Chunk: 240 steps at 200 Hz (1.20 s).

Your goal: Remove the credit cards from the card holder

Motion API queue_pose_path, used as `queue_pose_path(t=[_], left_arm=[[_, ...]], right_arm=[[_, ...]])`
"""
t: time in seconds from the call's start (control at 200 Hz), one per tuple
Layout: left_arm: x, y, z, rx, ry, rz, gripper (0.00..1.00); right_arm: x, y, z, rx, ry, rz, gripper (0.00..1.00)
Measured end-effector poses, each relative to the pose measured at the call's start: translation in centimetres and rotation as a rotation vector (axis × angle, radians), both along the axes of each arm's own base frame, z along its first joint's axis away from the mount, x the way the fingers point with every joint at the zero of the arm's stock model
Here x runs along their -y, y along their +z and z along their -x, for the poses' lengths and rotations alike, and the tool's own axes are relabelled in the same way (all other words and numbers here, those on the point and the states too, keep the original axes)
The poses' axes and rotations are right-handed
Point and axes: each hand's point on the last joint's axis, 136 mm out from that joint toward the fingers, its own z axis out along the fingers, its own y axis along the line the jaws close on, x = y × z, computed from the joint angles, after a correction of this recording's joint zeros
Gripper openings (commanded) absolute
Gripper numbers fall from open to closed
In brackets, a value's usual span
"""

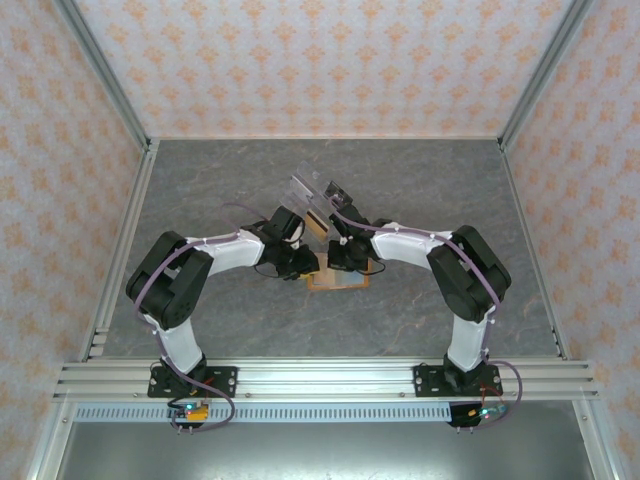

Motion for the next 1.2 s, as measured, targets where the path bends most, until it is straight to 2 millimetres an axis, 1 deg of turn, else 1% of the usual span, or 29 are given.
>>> queue_pose_path(t=[0.2,0.546,0.761,1.001,1.101,1.201], left_arm=[[0.1,0.0,0.0,0.001,-0.001,0.004,0.23],[0.6,0.2,0.0,0.012,-0.011,0.011,0.2],[0.6,0.1,0.1,0.014,-0.006,0.013,0.18],[0.9,0.5,0.4,0.034,-0.011,0.009,0.04],[1.0,1.2,0.4,0.054,-0.014,0.014,0.01],[0.9,2.0,0.1,0.086,-0.011,0.012,0.0]], right_arm=[[0.0,-0.1,0.0,0.002,-0.003,-0.005,0.08],[0.4,0.0,0.2,0.013,-0.046,-0.038,0.08],[0.4,0.1,0.2,0.016,-0.063,-0.051,0.08],[0.6,0.2,0.5,0.015,-0.078,-0.059,0.09],[0.7,0.4,0.7,0.012,-0.076,-0.061,0.1],[0.6,0.9,1.1,0.004,-0.069,-0.072,0.12]])
